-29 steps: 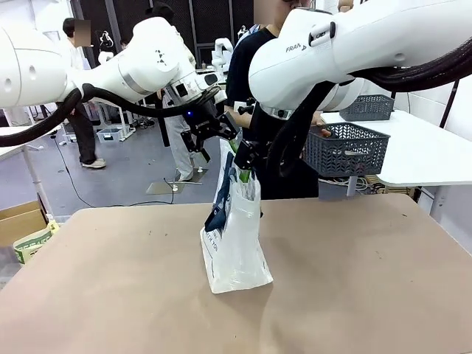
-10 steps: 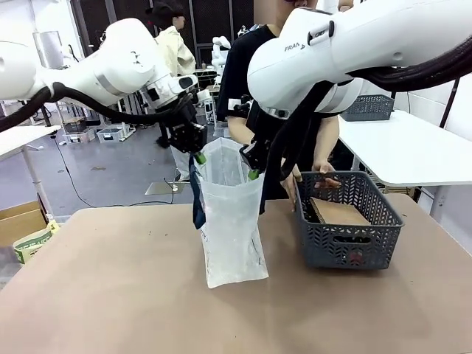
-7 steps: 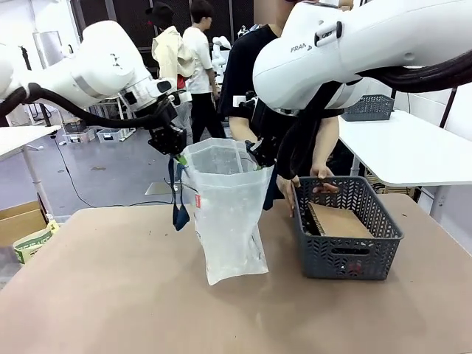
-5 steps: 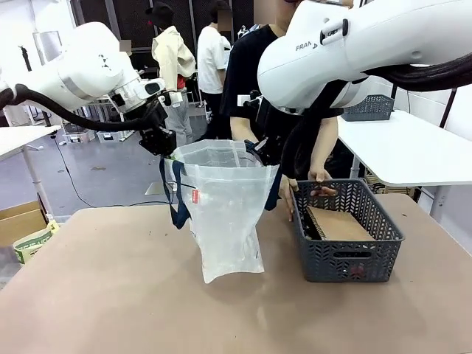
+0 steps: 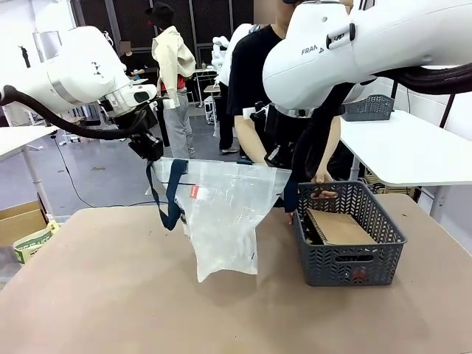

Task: Transfer purchased items from the store into the shopping bag.
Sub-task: Open the Reusable shopping bag in the center of the table.

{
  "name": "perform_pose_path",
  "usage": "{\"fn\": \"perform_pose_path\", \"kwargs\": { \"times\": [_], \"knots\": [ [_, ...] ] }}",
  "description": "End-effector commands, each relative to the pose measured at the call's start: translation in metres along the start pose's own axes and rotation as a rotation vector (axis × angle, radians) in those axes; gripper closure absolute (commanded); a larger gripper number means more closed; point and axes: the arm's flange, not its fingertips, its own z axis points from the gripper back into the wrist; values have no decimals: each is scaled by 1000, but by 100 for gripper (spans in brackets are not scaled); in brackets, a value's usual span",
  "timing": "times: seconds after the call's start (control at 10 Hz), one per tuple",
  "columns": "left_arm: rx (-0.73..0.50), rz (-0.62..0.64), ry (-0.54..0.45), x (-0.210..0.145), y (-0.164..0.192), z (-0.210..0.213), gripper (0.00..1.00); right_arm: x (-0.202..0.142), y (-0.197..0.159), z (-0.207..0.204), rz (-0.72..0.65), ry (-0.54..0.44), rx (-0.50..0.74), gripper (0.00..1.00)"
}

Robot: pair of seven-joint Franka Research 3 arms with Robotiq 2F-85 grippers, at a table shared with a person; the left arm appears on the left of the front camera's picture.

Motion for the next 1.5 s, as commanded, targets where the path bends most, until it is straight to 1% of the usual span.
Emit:
{"fn": "perform_pose_path", "kwargs": {
  "times": [0.0,0.1,0.2,0.3,0.4,0.5,0.6,0.8,0.9,1.0,1.1,1.4],
  "knots": [
    [104,13,1,0,-7,-5,100,1,1,-2,125,-69,-11,100],
    [0,0,0,0,0,0,100,11,10,-7,185,-159,-2,100],
    [0,0,0,0,0,0,100,16,19,-10,239,-222,15,100],
    [30,-15,10,4,-8,-4,100,19,25,-12,299,-239,31,100],
    [43,-111,-16,4,-14,-7,100,21,28,-16,351,-238,38,100],
    [25,-161,-20,5,-13,-9,100,22,27,-20,385,-238,44,100],
    [-3,-263,-18,2,-14,-9,100,23,26,-21,383,-239,40,100],
    [-18,-320,-38,1,-7,-7,100,18,23,-19,367,-234,52,100],
    [-29,-372,-52,-1,-5,-7,100,16,24,-16,382,-222,56,100],
    [-7,-457,-55,-1,-4,-10,100,15,25,-12,403,-211,50,100],
    [-9,-501,-47,1,-4,-13,100,14,25,-8,413,-202,42,100],
    [22,-599,-36,0,-5,-17,100,5,23,-2,434,-123,14,100]
  ]
}}
